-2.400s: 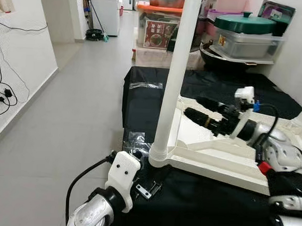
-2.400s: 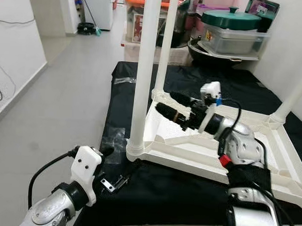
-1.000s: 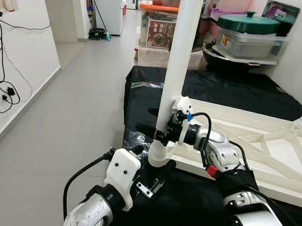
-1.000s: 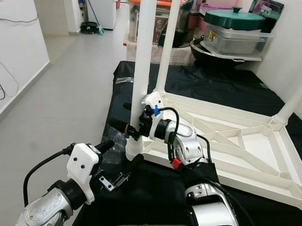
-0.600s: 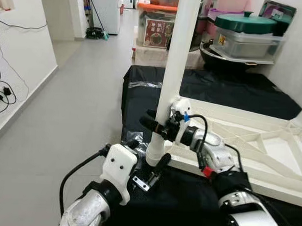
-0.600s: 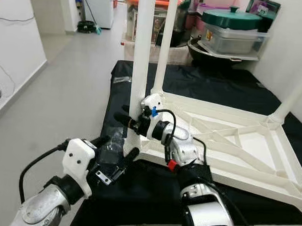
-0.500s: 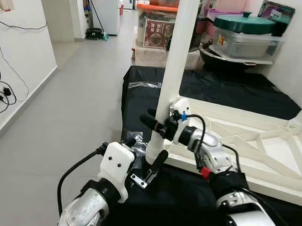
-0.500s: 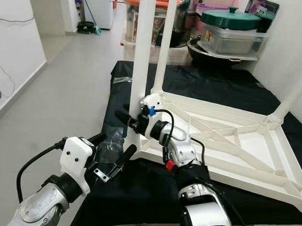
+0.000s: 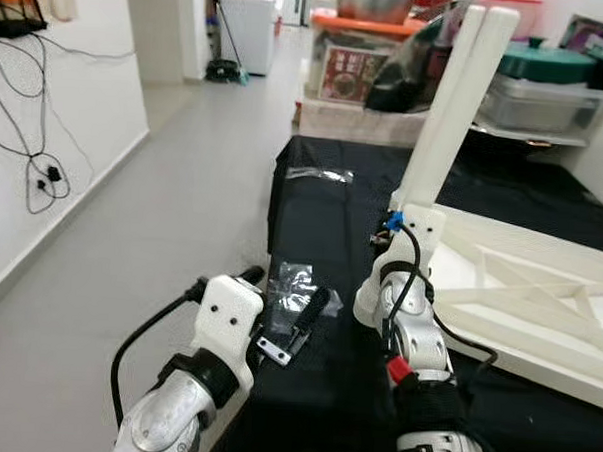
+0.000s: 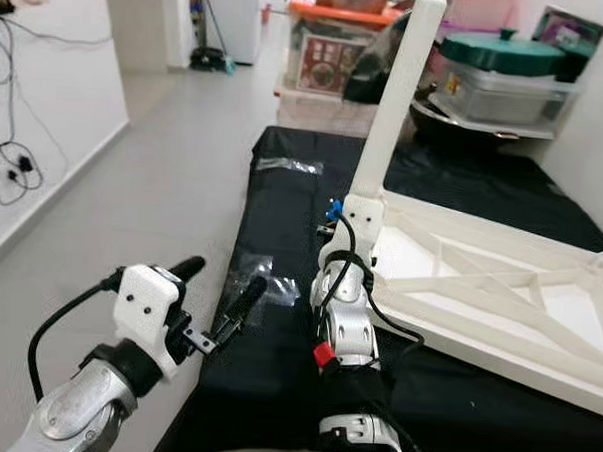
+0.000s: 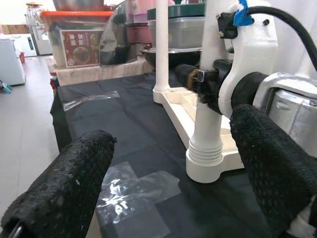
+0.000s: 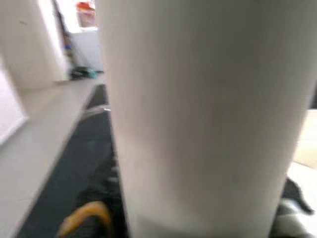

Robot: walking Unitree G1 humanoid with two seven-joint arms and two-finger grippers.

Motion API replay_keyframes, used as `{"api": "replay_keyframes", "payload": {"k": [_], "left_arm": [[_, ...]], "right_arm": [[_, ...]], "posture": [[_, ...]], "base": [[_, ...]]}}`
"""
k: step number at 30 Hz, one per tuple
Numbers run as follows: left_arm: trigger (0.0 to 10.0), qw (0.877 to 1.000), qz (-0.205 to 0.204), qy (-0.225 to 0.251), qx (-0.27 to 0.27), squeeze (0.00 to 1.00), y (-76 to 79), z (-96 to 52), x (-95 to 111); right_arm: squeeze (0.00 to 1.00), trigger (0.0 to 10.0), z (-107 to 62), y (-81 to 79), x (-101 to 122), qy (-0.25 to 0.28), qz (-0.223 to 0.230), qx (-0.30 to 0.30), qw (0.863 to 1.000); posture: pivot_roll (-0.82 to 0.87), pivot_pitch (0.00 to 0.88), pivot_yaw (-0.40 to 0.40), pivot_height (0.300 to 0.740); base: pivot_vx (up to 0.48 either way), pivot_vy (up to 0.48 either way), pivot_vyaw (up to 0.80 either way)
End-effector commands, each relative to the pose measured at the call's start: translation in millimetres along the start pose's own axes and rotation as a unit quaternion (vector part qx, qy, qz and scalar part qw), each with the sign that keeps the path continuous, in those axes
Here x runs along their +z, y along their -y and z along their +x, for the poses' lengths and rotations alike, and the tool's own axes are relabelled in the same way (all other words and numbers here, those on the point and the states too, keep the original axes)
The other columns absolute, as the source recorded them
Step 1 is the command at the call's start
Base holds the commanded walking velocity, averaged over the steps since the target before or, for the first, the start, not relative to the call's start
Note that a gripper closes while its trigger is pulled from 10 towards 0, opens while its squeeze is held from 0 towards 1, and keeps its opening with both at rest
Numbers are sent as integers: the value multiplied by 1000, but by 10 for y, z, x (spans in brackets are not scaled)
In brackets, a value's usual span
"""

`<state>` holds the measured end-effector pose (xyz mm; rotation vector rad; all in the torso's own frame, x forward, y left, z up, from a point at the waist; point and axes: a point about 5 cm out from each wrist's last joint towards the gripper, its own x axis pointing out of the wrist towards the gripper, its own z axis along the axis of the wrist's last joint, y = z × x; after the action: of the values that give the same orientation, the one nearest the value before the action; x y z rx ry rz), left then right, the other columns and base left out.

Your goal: Building children table

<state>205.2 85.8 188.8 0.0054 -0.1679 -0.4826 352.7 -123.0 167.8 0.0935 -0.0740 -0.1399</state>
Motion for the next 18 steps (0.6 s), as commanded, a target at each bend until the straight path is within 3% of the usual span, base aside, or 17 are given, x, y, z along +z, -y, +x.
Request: {"api": "replay_keyframes", "payload": {"k": [1, 2, 3, 4, 5, 9, 10, 13, 15, 16, 18], "left_arm": [[10000, 1000, 0, -9, -1, 0, 12, 3, -33], [10000, 1000, 0, -9, -1, 0, 12, 3, -33], [10000, 1000, -1, -10, -2, 0, 17, 5, -38], [10000, 1000, -1, -10, -2, 0, 23, 6, -43], [10000, 1000, -1, -11, -3, 0, 30, 9, -46], [10000, 1000, -1, -11, -3, 0, 33, 10, -46], [10000, 1000, -1, -11, -3, 0, 34, 12, -47], [10000, 1000, -1, -11, -2, 0, 35, 13, -49], [10000, 1000, 0, -11, -1, 0, 26, 13, -49], [10000, 1000, 0, -11, -1, 0, 26, 13, -49], [10000, 1000, -1, -10, 4, 0, 13, 12, -44]], "right_arm": [[1000, 10000, 14, -37, 27, 17, -2, 21, 1000], [1000, 10000, 14, -37, 27, 17, -2, 21, 1000], [1000, 10000, 20, -23, 62, 35, -31, 16, 999], [0, 10000, 37, 2, 89, 52, -48, 25, 997], [0, 10000, 70, 52, 95, 59, -44, 58, 996], [0, 10000, 86, 87, 72, 46, -23, 94, 994], [0, 10000, 91, 86, 35, 26, -6, 146, 989], [0, 10000, 87, 83, 14, 14, 7, 180, 983], [0, 10000, 76, 136, -9, -11, 21, 301, 953], [0, 10000, 76, 136, -9, -11, 21, 301, 953], [0, 10000, 71, 211, 18, -30, 40, 406, 913]], "posture": [[118, 2, -85, 740], [118, 2, -85, 740], [119, 3, -88, 740], [118, 3, -88, 740], [116, 4, -87, 740], [115, 4, -85, 740], [116, 4, -88, 740], [116, 4, -88, 740], [116, 7, -88, 740], [116, 7, -88, 740], [117, 7, -91, 740]], "base": [[0, 0, 0], [0, 0, 0], [0, 0, 0], [0, 0, 0], [0, 0, 0], [0, 0, 0], [0, 0, 0], [0, 0, 0], [0, 0, 0], [0, 0, 0], [0, 0, 0]]}}
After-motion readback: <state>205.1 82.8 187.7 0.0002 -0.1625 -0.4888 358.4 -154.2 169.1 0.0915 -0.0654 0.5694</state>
